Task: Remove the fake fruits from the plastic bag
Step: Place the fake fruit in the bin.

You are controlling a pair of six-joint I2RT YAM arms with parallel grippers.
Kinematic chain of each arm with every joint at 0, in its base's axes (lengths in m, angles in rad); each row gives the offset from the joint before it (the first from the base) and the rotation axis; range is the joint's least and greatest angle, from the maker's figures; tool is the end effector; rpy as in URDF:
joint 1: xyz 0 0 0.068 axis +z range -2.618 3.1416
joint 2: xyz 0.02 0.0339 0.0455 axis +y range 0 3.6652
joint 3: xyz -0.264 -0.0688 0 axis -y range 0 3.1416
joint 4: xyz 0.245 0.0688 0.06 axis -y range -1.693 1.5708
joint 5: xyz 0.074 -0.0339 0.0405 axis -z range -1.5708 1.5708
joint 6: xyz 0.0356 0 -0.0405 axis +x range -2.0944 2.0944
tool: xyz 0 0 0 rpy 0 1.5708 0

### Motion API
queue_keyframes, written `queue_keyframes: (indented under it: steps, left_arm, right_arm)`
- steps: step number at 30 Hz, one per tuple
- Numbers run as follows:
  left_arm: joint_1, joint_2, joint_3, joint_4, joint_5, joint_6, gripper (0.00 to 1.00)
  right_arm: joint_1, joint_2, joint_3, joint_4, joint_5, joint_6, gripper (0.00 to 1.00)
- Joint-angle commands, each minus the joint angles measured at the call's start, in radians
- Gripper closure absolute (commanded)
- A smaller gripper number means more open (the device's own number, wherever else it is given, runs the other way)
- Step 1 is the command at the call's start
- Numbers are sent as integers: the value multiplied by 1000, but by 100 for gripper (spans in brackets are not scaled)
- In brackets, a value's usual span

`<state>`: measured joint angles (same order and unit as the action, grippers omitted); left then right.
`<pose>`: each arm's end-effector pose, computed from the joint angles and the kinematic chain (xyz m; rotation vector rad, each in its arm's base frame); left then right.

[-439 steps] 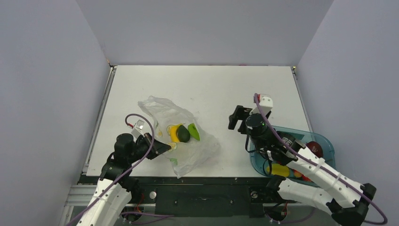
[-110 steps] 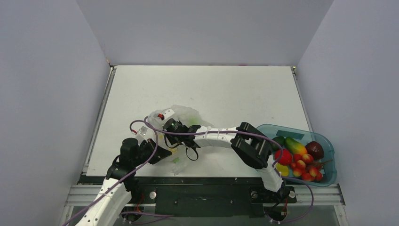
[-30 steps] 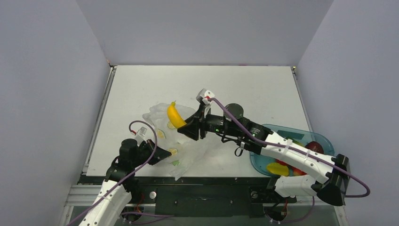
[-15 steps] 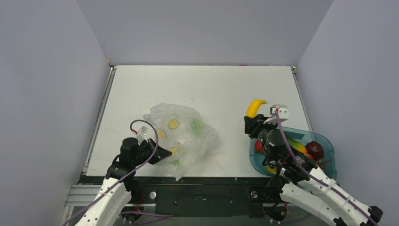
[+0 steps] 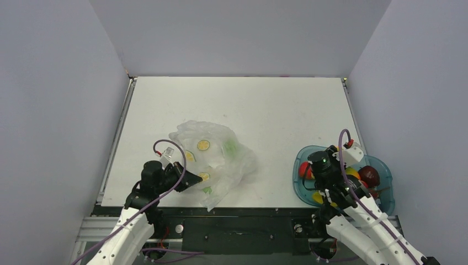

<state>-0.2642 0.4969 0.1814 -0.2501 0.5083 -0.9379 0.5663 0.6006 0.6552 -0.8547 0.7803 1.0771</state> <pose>0.1192 -0.0502 0.1640 -0.4498 2.2769 -1.2064 0.1086 0.0394 0.2647 0.8601 1.9224 0.0353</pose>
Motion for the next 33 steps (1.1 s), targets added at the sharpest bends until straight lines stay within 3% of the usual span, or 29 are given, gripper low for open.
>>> queue_keyframes:
  steps: [1,7,13,16,17,19,26,33]
  left_arm:
    - [7,-18,27,32,24,17,100]
    - [7,-31,36,19,26,14,100]
    - [7,-37,35,14,25,14,100]
    - [8,-33,35,19,23,13,100]
    - [8,-32,35,20,23,14,100]
    - [8,-30,35,20,22,14,100]
    - [7,-24,33,38,25,6,100]
    - [8,-16,12,68,29,-3,100]
  right_arm:
    - [-82,66,-34,-87,-3,140,100]
    - [-194,143,-81,-106,-115,203,100]
    - [-212,172,-136,-101,-160,232,100]
    - [-213,156,-140,-98,-154,229,86]
    - [-213,151,-140,-98,-152,229,75]
    - [-213,132,-141,-97,-153,228,63]
    - [-213,115,-83,-107,-132,176,35]
    - [-160,100,41,-35,-133,16,31]
